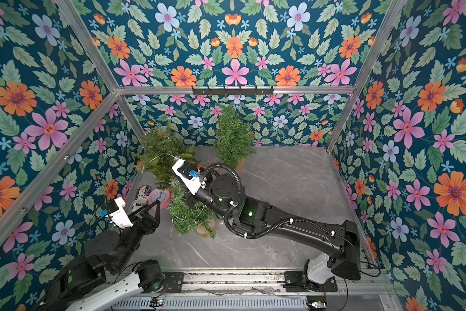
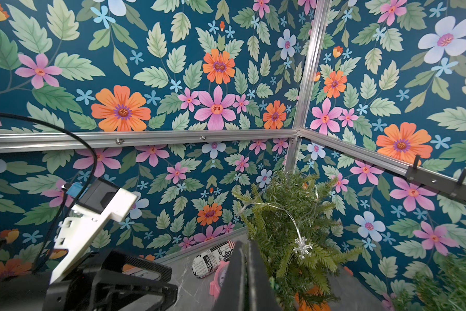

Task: Wrap string light around the christmas tree
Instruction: Pick up the Christmas tree at the center of the board.

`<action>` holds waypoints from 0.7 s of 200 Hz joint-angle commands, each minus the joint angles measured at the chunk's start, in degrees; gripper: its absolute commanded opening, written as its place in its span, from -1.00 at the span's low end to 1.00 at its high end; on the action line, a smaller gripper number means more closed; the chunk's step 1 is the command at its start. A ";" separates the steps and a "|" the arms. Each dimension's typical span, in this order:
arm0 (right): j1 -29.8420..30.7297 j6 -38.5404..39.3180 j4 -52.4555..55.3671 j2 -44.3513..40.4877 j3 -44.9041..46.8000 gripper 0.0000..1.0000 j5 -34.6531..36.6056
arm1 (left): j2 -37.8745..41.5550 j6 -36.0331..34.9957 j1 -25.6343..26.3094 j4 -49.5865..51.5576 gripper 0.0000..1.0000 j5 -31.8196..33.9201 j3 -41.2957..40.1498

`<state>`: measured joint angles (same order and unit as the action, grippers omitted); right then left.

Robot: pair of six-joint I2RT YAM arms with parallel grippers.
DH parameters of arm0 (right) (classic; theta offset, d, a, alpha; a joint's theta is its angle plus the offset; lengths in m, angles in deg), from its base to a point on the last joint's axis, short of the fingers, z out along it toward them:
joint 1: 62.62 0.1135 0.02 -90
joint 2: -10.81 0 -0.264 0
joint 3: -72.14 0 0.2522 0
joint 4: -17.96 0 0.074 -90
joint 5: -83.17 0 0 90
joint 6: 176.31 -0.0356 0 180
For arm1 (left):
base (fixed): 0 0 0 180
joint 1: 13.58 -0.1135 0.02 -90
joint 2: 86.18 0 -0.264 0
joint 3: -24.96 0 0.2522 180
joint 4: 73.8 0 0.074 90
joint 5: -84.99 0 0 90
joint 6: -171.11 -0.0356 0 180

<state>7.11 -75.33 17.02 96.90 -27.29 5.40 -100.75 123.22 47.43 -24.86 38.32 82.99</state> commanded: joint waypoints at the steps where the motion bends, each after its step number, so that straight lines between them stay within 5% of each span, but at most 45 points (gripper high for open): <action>1: 0.00 1.52 -4.54 0.09 -1.90 -1.00 1.88 | -1.00 -0.87 -0.09 -3.32 0.27 -0.29 0.10; 106: -0.05 8.17 -2.79 0.12 -12.31 -1.00 6.37 | -5.12 -4.89 -0.08 -14.03 0.29 -9.45 3.98; 140: -0.04 11.89 -3.03 -3.08 -10.33 -1.00 9.47 | -7.41 -11.25 -0.10 -28.41 0.31 -27.85 1.76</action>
<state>7.11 -67.83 18.51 96.09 -38.39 11.91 -106.08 117.84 47.43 -40.27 26.54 86.07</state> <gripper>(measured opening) 0.050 0.655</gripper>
